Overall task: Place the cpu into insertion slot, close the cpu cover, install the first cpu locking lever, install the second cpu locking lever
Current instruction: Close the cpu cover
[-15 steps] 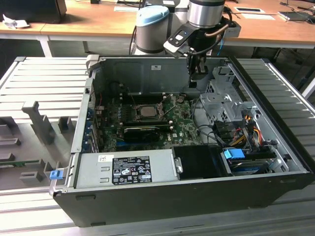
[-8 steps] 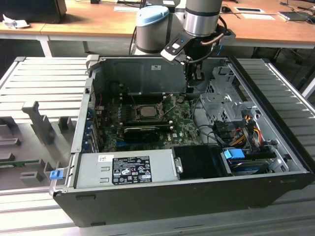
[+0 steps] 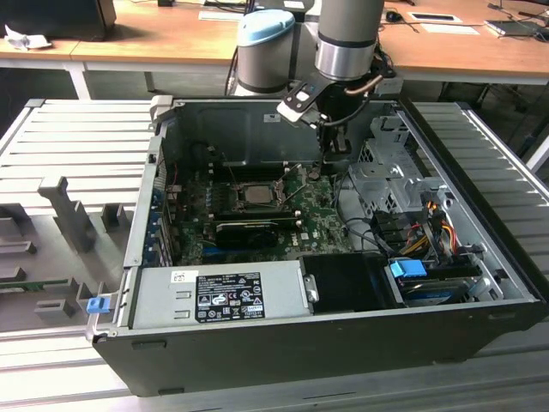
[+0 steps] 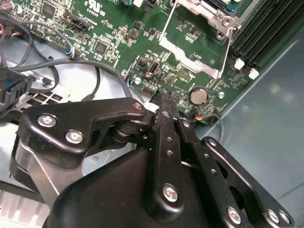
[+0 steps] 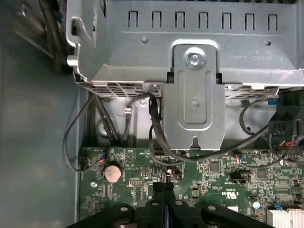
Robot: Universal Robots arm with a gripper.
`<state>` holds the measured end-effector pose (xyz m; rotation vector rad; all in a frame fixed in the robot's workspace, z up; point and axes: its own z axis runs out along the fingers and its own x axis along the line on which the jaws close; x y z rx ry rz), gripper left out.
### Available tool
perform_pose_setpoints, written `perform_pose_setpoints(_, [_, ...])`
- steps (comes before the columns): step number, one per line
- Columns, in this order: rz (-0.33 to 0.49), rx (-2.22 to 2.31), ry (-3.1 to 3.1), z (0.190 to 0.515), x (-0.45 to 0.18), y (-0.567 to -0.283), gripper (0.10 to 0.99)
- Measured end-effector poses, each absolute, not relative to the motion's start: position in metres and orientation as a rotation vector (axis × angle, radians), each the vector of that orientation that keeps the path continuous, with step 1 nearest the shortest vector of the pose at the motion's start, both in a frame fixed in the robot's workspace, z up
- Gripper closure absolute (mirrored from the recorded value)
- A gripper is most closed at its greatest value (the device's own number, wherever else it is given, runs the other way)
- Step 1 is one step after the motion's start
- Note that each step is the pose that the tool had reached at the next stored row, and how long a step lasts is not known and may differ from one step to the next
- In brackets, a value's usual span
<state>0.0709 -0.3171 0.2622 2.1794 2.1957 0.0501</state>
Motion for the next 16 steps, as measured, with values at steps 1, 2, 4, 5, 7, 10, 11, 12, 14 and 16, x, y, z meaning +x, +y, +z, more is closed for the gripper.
perform_pose_setpoints(1, [0.05, 2.179, 2.196, 0.259, 0.071, -0.317, 0.98])
perform_pose_setpoints(2, [0.053, 2.18, 2.197, 0.258, 0.07, -0.317, 0.98])
perform_pose_setpoints(4, [0.054, 2.181, 2.198, 0.253, 0.069, -0.317, 0.98])
perform_pose_setpoints(5, [0.055, 2.18, 2.199, 0.251, 0.067, -0.317, 0.98])
perform_pose_setpoints(7, [0.052, 2.179, 2.203, 0.251, 0.063, -0.317, 0.98])
perform_pose_setpoints(10, [0.014, 2.197, 2.221, 0.251, 0.057, -0.317, 0.98])
perform_pose_setpoints(11, [-0.013, 2.209, 2.234, 0.251, 0.055, -0.317, 0.98])
perform_pose_setpoints(12, [-0.022, 2.213, 2.237, 0.251, 0.054, -0.317, 0.98])
perform_pose_setpoints(14, [-0.022, 2.213, 2.238, 0.251, 0.047, -0.317, 0.98])
perform_pose_setpoints(16, [-0.022, 2.213, 2.238, 0.251, 0.043, -0.317, 0.98])
